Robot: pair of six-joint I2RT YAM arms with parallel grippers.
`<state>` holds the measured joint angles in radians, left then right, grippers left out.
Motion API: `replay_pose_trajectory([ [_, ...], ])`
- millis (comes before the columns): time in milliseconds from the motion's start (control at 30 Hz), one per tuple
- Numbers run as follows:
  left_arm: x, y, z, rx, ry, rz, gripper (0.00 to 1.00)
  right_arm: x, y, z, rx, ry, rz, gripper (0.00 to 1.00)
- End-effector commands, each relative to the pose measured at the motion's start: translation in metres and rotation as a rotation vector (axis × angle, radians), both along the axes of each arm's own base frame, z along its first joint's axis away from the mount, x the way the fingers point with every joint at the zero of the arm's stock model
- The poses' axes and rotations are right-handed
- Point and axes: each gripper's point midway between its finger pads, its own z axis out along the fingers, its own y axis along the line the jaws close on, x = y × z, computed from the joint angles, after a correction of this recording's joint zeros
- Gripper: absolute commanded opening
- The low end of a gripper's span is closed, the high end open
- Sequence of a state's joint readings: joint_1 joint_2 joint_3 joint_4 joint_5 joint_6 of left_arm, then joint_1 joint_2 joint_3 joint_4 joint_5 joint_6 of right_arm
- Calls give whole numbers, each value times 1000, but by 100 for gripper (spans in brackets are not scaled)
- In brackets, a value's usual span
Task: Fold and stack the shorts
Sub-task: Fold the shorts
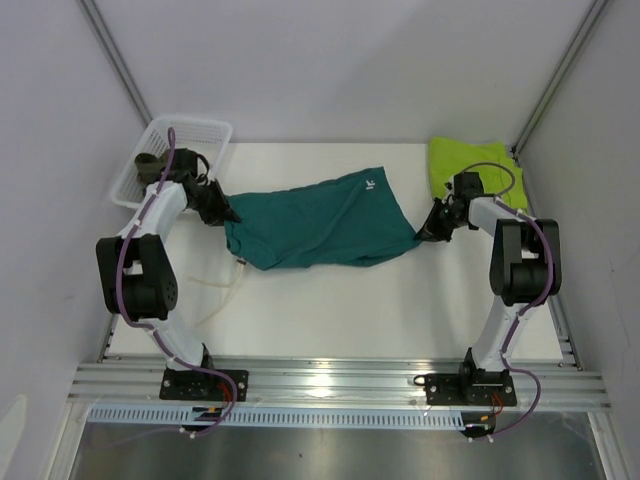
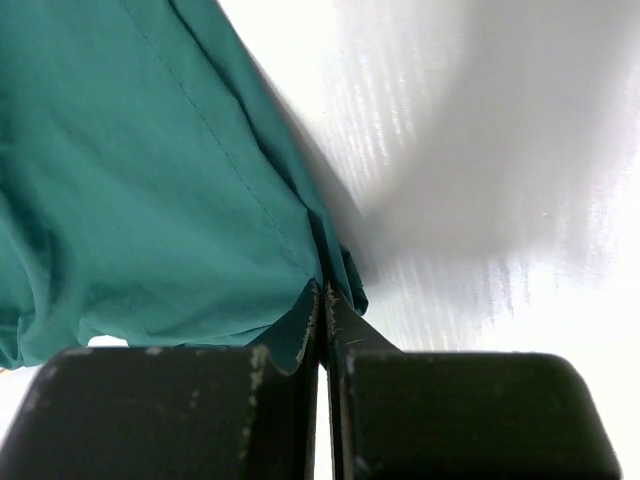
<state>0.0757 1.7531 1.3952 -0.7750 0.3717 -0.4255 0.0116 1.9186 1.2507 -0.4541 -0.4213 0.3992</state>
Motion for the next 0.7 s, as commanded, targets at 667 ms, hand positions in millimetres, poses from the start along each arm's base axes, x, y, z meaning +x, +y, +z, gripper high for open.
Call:
replay_pose_trajectory([
  [667,11,18,14,-36,-40,47,1,-11,-23,9,-14,-11,-35,16],
])
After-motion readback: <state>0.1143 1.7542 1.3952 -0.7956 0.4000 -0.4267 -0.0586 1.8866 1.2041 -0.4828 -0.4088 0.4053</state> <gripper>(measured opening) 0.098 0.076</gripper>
